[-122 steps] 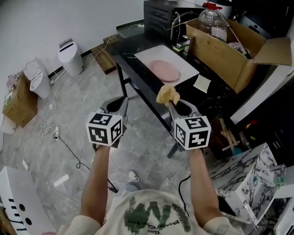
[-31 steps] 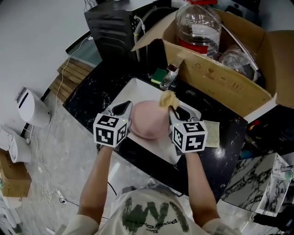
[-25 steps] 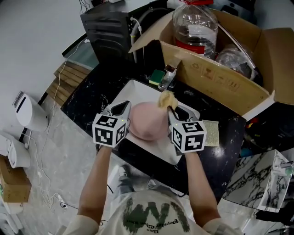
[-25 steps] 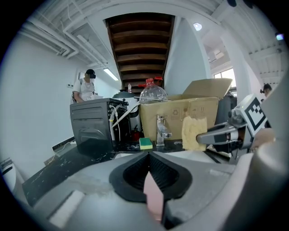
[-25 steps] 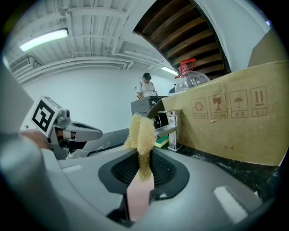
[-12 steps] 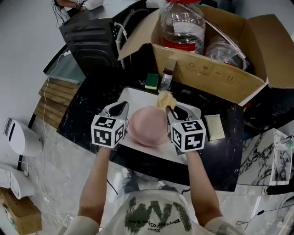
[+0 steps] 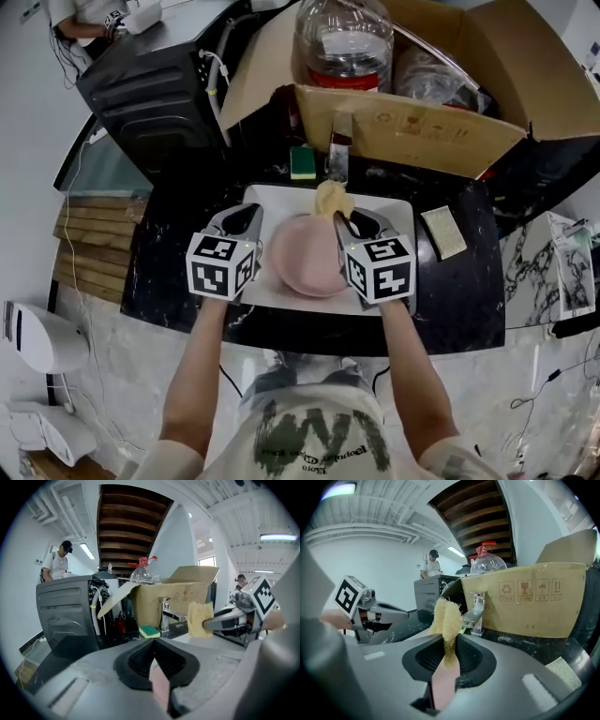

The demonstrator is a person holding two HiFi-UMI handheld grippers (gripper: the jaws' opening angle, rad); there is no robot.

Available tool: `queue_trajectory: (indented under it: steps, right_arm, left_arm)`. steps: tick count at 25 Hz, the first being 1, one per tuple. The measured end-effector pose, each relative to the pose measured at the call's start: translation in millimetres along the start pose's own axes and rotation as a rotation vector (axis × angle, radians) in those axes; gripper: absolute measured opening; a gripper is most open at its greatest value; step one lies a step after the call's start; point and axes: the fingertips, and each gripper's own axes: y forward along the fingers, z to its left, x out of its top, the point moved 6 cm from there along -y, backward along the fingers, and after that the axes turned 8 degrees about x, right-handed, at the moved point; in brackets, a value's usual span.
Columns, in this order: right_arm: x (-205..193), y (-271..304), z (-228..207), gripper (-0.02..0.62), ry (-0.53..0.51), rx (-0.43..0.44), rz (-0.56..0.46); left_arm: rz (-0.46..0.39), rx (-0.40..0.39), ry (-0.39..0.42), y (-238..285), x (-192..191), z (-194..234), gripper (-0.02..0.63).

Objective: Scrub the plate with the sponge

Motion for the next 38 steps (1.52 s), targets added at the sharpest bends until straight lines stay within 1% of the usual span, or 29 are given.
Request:
queue_trajectory:
  steps: [3,8,13,18,25,28,35,38]
  right_arm:
    - [-0.2,5.6,5.2,0.063,0.001,-0.022,0.018]
    - [-6.9,17.7,15.1,0.063,0.026,-0.035,0.039]
    - [-21.7,32.8,22.4,0.063,0.047,-0.042,0.085]
    - [-29.6,45.6,25.3,0.063,0.077,-0.04,0.11]
    - [-46.7,64.1,23.5,0.063,0.082,-0.035,0.178]
    - [-55.7,74.3,22.3,0.063,0.087,-0.019,0.218]
    - [-74.7,101.4,27.7,0.063,0.078,0.067,0.346]
    - [-81.6,112.9,27.8,0.063,0.092,0.1,0.389]
  left_arm:
    - [0.003,-0.041,0.014,5.1,-2.1,3.8,0.005]
    - [0.01,-0.086,0.034,10.7,-9.2,11.1,0.005]
    - [0.019,-0.119,0.06,16.7,-15.0,18.6,0.005]
    - [0.029,-0.149,0.082,23.4,-19.9,22.3,0.005]
    - [0.038,-0.182,0.104,33.4,-25.7,22.9,0.005]
    - [0.04,-0.199,0.121,36.8,-29.1,20.8,0.005]
    - [0.046,-0.214,0.136,43.7,-35.7,25.0,0.005]
    - [0.047,-0.221,0.141,47.5,-37.6,25.3,0.005]
